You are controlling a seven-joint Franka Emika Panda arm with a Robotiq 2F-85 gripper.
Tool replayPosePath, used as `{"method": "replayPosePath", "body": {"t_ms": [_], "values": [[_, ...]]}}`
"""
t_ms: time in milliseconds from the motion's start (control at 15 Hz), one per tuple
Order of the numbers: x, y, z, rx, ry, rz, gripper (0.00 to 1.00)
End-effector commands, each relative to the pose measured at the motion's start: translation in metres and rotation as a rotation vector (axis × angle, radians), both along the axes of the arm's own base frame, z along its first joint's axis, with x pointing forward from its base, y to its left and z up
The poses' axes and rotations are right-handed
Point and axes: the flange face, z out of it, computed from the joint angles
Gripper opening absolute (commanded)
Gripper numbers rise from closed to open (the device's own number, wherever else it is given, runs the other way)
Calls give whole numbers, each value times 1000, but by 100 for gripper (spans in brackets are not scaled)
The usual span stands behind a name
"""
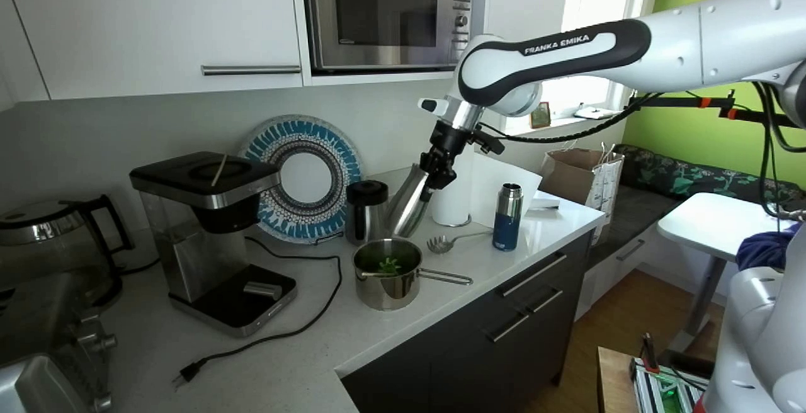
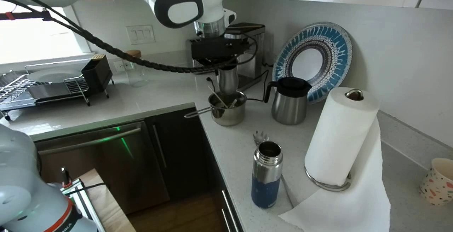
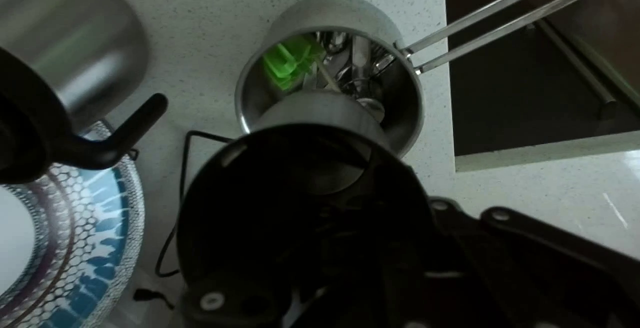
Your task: Remove the silver cup from the pot
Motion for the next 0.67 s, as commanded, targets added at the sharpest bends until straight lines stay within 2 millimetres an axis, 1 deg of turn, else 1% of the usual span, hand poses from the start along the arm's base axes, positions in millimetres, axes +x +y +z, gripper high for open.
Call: {"method": "replayPosePath", "body": {"t_ms": [0, 133, 200, 333, 400, 600], "values": [[-29, -21, 26, -93, -40, -156, 1], [-39, -51, 31, -138, -39, -255, 1], [-27, -31, 34, -99, -29, -175, 6], [-34, -52, 33, -119, -29, -228, 6], [-36, -56, 31, -120, -27, -237, 6], [-35, -53, 29, -119, -25, -242, 6]]}}
